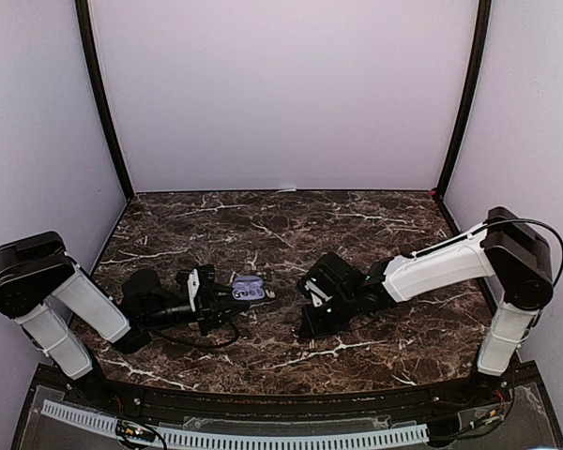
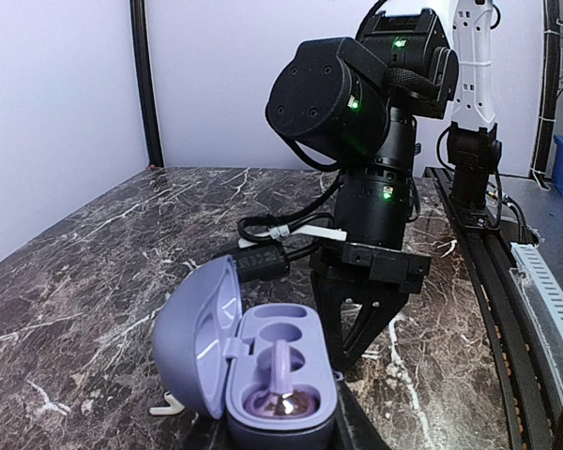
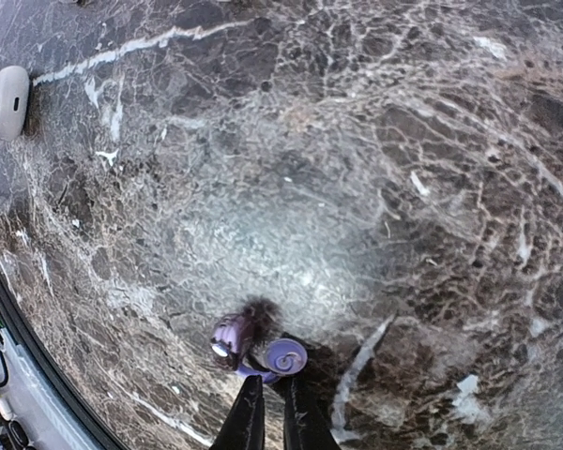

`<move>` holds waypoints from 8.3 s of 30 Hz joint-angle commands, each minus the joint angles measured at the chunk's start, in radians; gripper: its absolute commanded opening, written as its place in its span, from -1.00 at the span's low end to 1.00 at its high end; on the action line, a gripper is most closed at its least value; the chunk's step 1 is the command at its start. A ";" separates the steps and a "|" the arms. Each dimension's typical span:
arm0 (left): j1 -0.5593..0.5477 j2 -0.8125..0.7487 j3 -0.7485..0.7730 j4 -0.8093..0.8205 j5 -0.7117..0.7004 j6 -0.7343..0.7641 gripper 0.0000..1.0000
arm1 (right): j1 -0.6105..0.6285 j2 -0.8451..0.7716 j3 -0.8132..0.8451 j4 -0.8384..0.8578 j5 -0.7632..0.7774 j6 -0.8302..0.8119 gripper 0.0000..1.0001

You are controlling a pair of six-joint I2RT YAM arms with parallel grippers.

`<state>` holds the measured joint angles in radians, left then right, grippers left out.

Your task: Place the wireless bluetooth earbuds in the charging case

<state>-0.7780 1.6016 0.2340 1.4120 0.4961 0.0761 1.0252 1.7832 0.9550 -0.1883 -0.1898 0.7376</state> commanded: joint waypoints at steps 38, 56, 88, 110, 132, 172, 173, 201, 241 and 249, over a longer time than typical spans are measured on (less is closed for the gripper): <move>-0.003 -0.033 -0.015 0.010 0.006 0.017 -0.77 | -0.053 0.111 0.143 0.015 -0.038 -0.089 -0.65; -0.003 -0.043 -0.016 0.007 0.011 0.016 -0.77 | -0.004 0.149 0.219 -0.083 0.030 -0.099 -0.62; -0.003 -0.063 -0.022 0.002 0.006 0.019 -0.77 | 0.007 0.218 0.268 0.032 -0.100 -0.008 -0.67; -0.003 -0.070 -0.027 -0.004 -0.002 0.026 -0.78 | -0.013 0.055 0.152 0.099 -0.067 -0.034 -1.00; -0.003 -0.003 0.018 -0.018 0.120 -0.001 -0.78 | 0.105 -0.329 0.048 0.076 0.335 -0.511 -1.00; -0.003 0.008 0.135 -0.247 0.229 -0.094 -0.75 | 0.239 -0.354 0.005 0.282 0.353 -1.093 -1.00; -0.003 0.006 0.139 -0.257 0.230 -0.094 -0.74 | 0.246 -0.347 0.008 0.280 0.365 -1.101 -1.00; -0.003 0.008 0.125 -0.200 0.299 -0.098 -0.75 | 0.288 -0.260 0.007 0.275 0.474 -1.175 -1.00; -0.003 0.012 0.110 -0.150 0.343 -0.099 -0.75 | 0.332 -0.236 0.010 0.227 0.435 -1.195 -1.00; -0.003 0.012 0.069 -0.039 0.370 -0.085 -0.76 | 0.332 -0.238 0.005 0.229 0.427 -1.179 -1.00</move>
<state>-0.7780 1.6199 0.3286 1.2377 0.8230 -0.0154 1.3449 1.5463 0.9535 0.0555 0.2543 -0.4580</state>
